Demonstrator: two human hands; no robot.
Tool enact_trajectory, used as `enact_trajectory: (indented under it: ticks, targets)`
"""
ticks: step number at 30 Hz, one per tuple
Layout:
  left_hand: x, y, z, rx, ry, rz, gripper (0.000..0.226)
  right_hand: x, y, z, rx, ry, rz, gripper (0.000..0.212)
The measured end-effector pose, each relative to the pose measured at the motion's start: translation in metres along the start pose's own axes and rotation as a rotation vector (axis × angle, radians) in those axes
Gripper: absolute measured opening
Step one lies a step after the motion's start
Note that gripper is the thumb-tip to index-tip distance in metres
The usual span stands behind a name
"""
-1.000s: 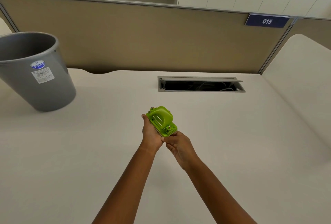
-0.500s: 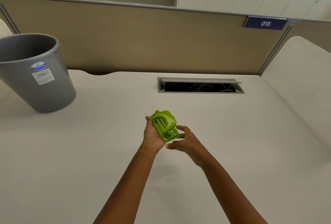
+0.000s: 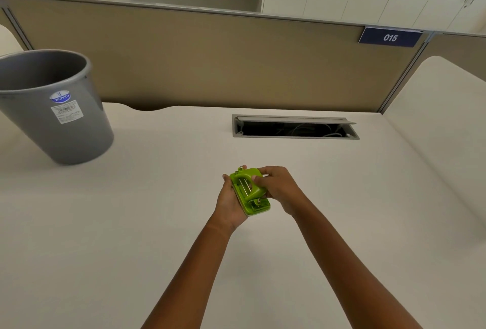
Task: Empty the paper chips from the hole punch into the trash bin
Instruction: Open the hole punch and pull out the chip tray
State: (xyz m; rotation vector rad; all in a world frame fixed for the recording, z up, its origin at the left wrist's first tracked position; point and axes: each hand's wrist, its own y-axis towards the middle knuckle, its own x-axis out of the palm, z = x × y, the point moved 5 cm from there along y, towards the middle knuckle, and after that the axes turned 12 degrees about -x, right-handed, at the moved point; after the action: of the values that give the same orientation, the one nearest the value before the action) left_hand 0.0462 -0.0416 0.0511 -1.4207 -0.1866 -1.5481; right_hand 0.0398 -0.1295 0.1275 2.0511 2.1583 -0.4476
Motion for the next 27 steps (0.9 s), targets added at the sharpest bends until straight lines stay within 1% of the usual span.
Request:
enact_trajectory:
  ticks: [5,13,19,22,27]
  targets:
    - [0.004,0.0,0.0,-0.014,0.009,-0.002,0.053,-0.002,-0.002,0.001,0.018,0.083,0.031,0.023]
    - [0.013,0.0,-0.003,-0.033,0.002,0.023,0.055,-0.008,0.0,0.003,0.042,0.135,0.082,0.021]
    - [0.007,0.007,-0.001,-0.031,0.013,-0.006,0.061,-0.011,0.003,0.007,0.078,0.22,0.082,0.021]
    - [0.006,0.008,0.001,-0.041,0.024,-0.008,0.06,-0.011,0.004,0.009,0.093,0.251,0.073,0.021]
    - [0.006,0.009,0.001,-0.072,0.072,-0.004,0.065,-0.014,0.004,0.014,0.13,0.436,0.042,0.02]
